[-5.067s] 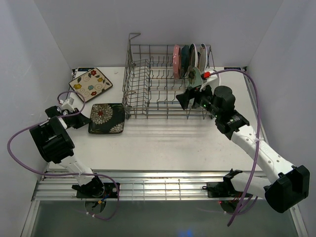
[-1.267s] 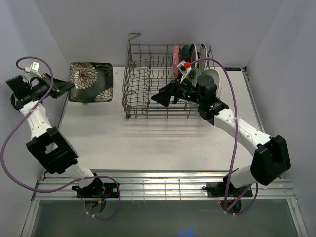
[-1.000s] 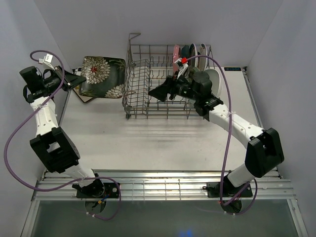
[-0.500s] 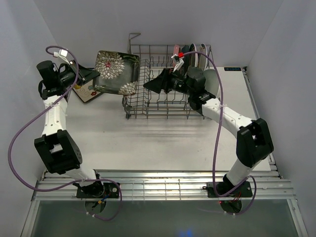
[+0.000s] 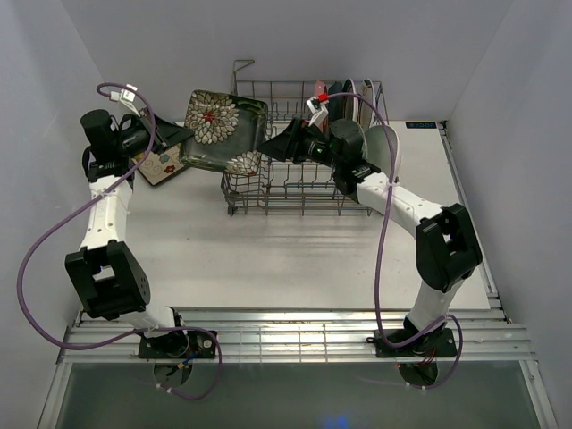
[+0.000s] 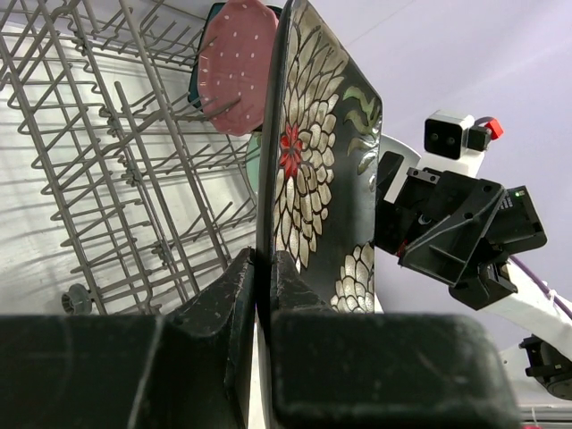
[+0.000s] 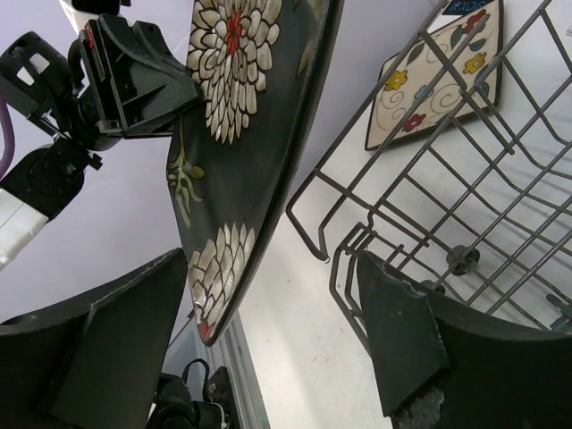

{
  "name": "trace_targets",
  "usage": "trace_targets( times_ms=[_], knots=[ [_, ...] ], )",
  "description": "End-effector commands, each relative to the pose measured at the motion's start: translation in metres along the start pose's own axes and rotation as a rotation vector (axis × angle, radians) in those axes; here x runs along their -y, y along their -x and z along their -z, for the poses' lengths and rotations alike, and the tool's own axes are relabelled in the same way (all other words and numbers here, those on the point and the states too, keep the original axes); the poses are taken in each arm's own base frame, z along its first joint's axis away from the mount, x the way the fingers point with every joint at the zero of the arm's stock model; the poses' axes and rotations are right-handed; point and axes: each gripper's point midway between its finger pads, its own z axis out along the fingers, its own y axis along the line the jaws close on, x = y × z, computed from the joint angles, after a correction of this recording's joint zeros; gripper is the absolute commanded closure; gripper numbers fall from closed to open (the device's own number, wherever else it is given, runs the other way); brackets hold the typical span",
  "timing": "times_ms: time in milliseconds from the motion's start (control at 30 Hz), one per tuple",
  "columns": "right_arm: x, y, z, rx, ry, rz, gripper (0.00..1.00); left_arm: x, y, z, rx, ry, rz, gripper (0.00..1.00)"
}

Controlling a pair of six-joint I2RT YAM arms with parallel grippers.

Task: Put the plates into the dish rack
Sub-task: Insert the plate into the dish rack.

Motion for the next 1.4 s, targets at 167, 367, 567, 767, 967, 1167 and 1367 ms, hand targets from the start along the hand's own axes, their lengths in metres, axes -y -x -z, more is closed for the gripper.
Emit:
trace_targets(
  times_ms=[167,367,567,767,967,1167,1367],
  knots=[
    [-0.026,0.026,-0.01,0.076,0.073,0.035,0.24,0.053,0.008,0.004,0.045,-0.078,-0.103,1.0],
    [-0.027,0.026,-0.014,0.076,0.075,0.033,0.29,0.056,0.002,-0.004,0.037,-0.082,-0.104,1.0],
    [-0.026,0.026,-0.016,0.071,0.077,0.033,0.43,0.058,0.001,-0.007,0.038,-0.079,-0.113,1.0],
    [-0.023,0.026,-0.014,0.086,0.058,0.033,0.58,0.058,0.001,-0.007,0.052,-0.066,-0.129,1.0],
    [-0.021,0.027,-0.013,0.093,0.048,0.037,0.73,0.063,0.002,-0.006,0.063,-0.067,-0.148,1.0],
    [-0.017,0.028,-0.014,0.1,0.025,0.038,0.91,0.067,0.001,-0.006,0.063,-0.073,-0.156,1.0],
    [-0.013,0.033,-0.016,0.12,0.002,0.037,0.92,0.07,-0.002,-0.008,0.049,-0.087,-0.158,0.99]
  ],
)
